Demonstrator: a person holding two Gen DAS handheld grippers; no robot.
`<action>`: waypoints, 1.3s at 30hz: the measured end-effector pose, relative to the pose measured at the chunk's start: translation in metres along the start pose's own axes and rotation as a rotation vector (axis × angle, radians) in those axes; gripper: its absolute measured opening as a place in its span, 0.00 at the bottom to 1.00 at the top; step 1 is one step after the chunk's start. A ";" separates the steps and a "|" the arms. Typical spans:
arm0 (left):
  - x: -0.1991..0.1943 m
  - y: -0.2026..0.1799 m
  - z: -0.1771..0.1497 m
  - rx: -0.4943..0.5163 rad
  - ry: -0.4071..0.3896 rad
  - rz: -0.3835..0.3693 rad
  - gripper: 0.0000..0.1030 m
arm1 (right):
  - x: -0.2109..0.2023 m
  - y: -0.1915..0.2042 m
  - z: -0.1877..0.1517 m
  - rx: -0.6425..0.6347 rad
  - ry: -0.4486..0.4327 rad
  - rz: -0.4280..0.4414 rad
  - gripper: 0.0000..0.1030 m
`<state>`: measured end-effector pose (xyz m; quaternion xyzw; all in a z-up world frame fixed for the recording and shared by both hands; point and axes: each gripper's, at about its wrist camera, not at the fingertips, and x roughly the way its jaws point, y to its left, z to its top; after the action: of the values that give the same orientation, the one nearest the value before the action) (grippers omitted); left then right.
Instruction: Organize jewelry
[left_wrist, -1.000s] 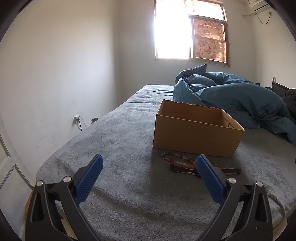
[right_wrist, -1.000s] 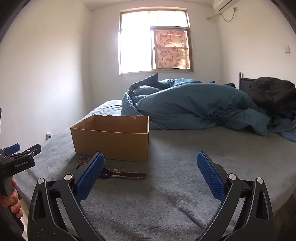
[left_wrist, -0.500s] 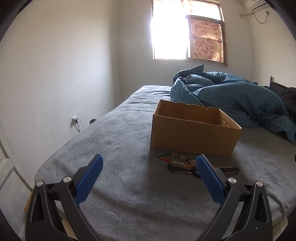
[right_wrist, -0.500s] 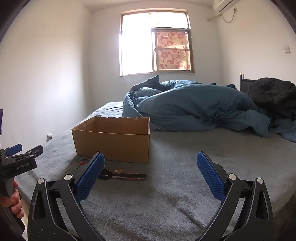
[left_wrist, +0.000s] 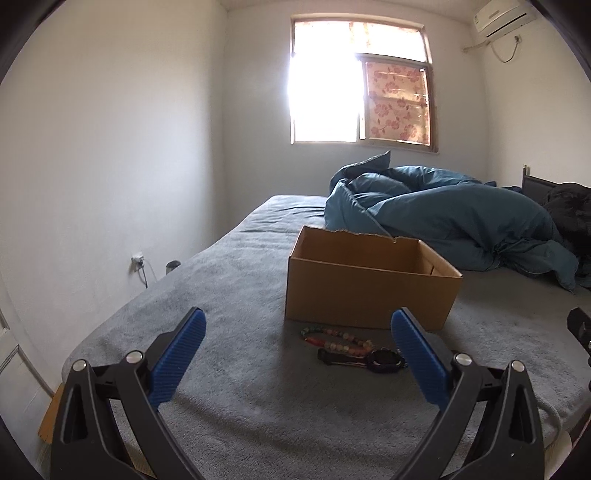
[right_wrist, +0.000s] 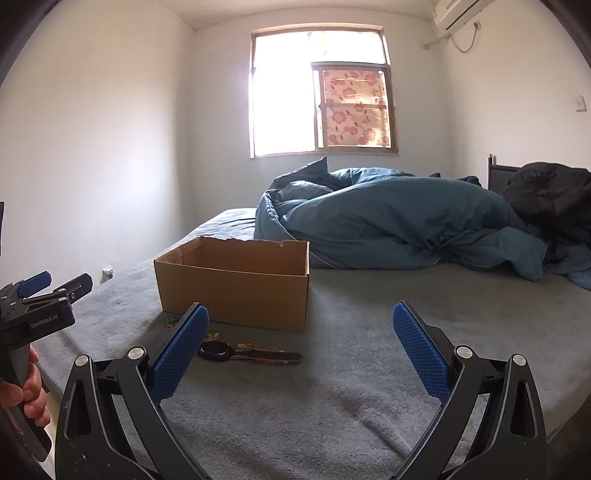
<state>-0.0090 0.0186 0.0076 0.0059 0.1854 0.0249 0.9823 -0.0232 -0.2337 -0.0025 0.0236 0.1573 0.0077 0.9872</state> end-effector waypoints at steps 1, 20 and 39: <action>-0.001 -0.001 0.000 0.005 -0.003 -0.001 0.96 | 0.000 0.000 0.000 0.000 -0.001 0.002 0.94; 0.001 0.000 -0.001 -0.002 0.008 -0.003 0.96 | -0.002 -0.005 -0.002 0.016 -0.009 0.000 0.94; 0.007 0.000 -0.004 -0.003 0.045 0.005 0.96 | -0.003 -0.005 -0.003 0.019 0.004 -0.002 0.94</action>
<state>-0.0043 0.0192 0.0018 0.0045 0.2075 0.0279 0.9778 -0.0274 -0.2389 -0.0046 0.0330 0.1594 0.0051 0.9866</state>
